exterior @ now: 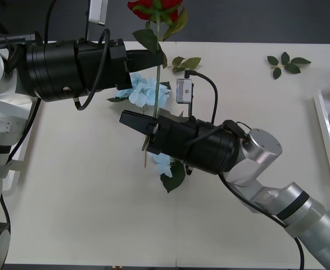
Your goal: Put the red flowers into the right box and the blue flowers into the left box
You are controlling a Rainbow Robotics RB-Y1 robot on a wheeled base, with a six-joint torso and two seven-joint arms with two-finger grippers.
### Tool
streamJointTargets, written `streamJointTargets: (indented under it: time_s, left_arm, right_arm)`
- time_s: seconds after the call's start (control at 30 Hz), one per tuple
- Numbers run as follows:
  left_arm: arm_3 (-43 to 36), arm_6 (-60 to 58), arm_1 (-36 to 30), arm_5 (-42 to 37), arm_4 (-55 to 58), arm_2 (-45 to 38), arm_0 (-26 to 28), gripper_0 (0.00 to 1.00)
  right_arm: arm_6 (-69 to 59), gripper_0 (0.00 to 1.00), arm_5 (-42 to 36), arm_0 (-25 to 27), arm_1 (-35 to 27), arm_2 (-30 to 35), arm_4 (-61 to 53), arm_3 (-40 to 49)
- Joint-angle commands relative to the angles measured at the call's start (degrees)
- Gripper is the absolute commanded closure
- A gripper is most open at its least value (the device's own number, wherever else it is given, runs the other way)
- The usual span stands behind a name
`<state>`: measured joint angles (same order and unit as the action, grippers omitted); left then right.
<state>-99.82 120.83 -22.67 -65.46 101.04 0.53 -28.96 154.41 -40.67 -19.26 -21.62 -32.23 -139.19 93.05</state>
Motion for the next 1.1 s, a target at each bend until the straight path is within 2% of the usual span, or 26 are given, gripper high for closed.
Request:
streamJointTargets:
  time_s: [0.03, 0.2, 0.23, 0.27, 0.33, 0.5, 0.7, 0.87, 1.1]
  left_arm:
    - [-0.82, 4.23, 0.08, 0.34, 0.30, 0.17, -1.54, 1.00]
    - [-0.82, 4.23, 0.08, 0.34, 0.30, 0.17, -1.54, 1.00]
    - [-0.82, 4.23, 0.08, 0.34, 0.30, 0.17, -1.54, 0.85]
    - [-0.82, 4.23, 0.08, 0.34, 0.30, 0.17, -1.54, 0.36]
    - [-0.82, 4.23, 0.08, 0.34, 0.30, 0.17, -1.54, 0.00]
    - [-0.82, 4.23, 0.08, 0.34, 0.30, 0.17, -1.54, 0.00]
    - [-0.82, 4.23, 0.08, 0.34, 0.30, 0.17, -1.54, 0.00]
    - [-0.82, 4.23, 0.08, 0.34, 0.30, 0.17, -1.54, 0.00]
    - [-0.55, 4.94, -0.97, 1.65, -0.23, 1.40, -0.75, 0.00]
  right_arm:
    - [0.59, 1.00, -0.11, -0.87, -1.32, -0.38, -0.38, 2.05]
    - [0.59, 1.00, -0.11, -0.87, -1.94, -0.29, -0.64, 2.05]
    - [0.59, 1.00, -0.11, -0.96, -2.11, -0.29, -0.82, 2.05]
    - [0.59, 1.00, -0.11, -0.96, -2.29, -0.21, -0.90, 1.96]
    - [0.59, 1.00, -0.11, -1.13, -2.73, -0.21, -1.26, 1.96]
    - [0.59, 1.00, -0.02, -1.39, -3.78, -0.03, -1.87, 2.05]
    - [0.59, 1.00, -0.28, -2.63, -7.91, 0.50, -3.89, 2.05]
    - [0.59, 1.00, -2.57, -3.24, -15.47, 2.17, -8.37, 2.05]
    - [0.59, 1.00, -4.85, -3.33, -29.62, 3.22, -13.38, 1.96]
